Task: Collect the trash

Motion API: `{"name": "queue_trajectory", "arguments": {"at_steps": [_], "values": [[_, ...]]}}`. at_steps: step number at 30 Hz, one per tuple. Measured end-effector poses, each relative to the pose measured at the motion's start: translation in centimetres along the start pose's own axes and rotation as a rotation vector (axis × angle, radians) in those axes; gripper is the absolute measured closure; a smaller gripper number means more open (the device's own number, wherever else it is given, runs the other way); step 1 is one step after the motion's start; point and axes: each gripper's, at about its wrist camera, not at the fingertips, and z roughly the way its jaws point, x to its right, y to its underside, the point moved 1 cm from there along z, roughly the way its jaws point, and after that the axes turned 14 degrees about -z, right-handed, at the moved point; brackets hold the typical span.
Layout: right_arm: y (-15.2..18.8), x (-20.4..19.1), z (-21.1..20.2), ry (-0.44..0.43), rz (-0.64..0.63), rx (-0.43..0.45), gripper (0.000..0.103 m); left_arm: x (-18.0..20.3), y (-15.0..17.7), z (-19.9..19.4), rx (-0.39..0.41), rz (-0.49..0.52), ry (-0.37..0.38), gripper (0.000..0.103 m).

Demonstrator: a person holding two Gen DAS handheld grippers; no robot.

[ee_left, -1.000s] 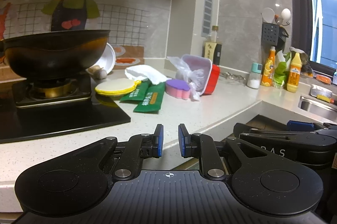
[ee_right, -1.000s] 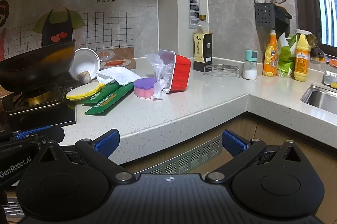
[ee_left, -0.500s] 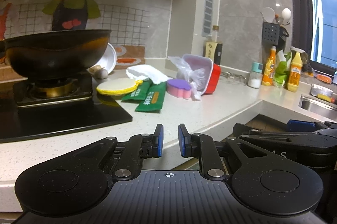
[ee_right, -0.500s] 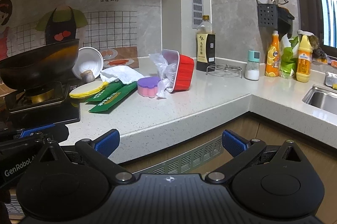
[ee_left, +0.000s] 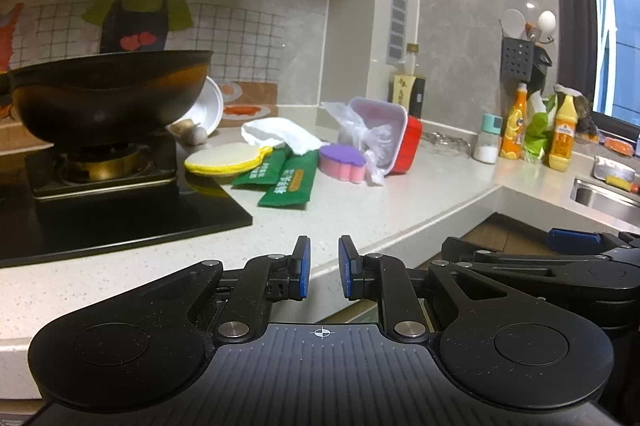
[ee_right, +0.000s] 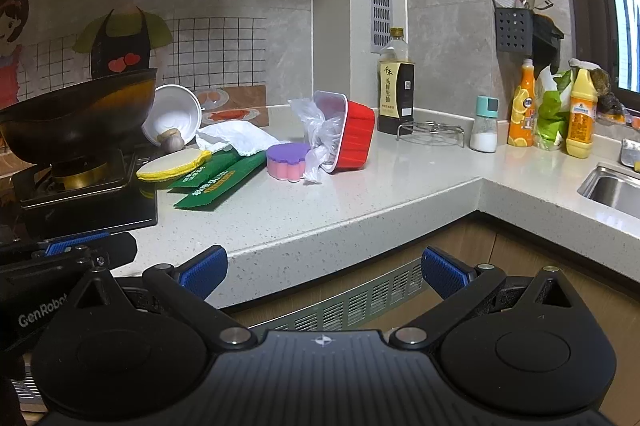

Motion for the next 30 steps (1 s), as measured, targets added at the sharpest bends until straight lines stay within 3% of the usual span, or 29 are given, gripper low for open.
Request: {"name": "queue_trajectory", "arguments": {"at_steps": [30], "values": [[0.2, 1.0, 1.1, -0.003, 0.012, -0.029, 0.0, 0.6, -0.1, 1.4, -0.021, 0.001, 0.002, 0.084]]}}
